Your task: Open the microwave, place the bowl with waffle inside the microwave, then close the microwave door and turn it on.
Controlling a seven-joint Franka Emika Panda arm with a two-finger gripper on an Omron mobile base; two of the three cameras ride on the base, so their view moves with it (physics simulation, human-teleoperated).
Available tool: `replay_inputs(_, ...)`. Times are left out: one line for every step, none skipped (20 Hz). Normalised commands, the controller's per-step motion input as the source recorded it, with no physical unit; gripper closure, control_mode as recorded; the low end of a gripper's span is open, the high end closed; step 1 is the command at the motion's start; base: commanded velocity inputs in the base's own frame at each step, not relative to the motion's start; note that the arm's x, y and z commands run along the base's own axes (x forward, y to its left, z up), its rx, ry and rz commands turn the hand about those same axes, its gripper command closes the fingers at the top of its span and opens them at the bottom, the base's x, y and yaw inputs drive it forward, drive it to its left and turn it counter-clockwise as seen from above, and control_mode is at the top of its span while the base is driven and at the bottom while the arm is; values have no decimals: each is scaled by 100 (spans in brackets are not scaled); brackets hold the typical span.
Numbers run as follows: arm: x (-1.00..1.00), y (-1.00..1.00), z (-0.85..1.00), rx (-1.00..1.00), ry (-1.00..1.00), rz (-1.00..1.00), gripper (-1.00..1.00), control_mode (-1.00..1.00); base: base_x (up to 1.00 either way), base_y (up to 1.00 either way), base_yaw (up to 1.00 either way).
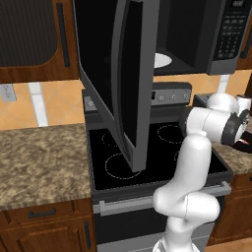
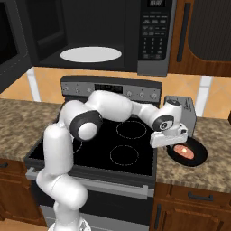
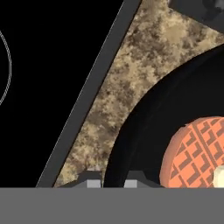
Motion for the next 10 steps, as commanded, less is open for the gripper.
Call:
replay_inputs(-36, 78, 67, 0, -7, 60, 100, -100, 0, 0, 0)
replay_inputs(-39, 81, 74, 0, -10, 53, 100, -100, 0, 0, 0)
replay_inputs(-55, 80, 84, 0, -19, 47, 100, -100, 0, 0, 0)
replay_inputs(-56, 75, 84, 0, -23, 45, 100, -100, 0, 0, 0)
replay_inputs(-79, 56, 76, 0, -26, 41, 100, -100, 0, 0, 0)
replay_inputs(-81, -19, 31, 0, -20, 28, 100, -100, 0, 0, 0)
replay_inputs(-2, -13, 4, 10, -5, 0, 100, -100, 0, 0, 0)
replay_inputs(-3, 0, 0, 0, -1, 0, 100, -100, 0, 0, 0)
replay_inputs(0, 0, 0, 0, 0, 0, 100, -100, 0, 0, 0)
replay_inputs(0, 0, 0, 0, 0, 0, 100, -100, 0, 0, 0)
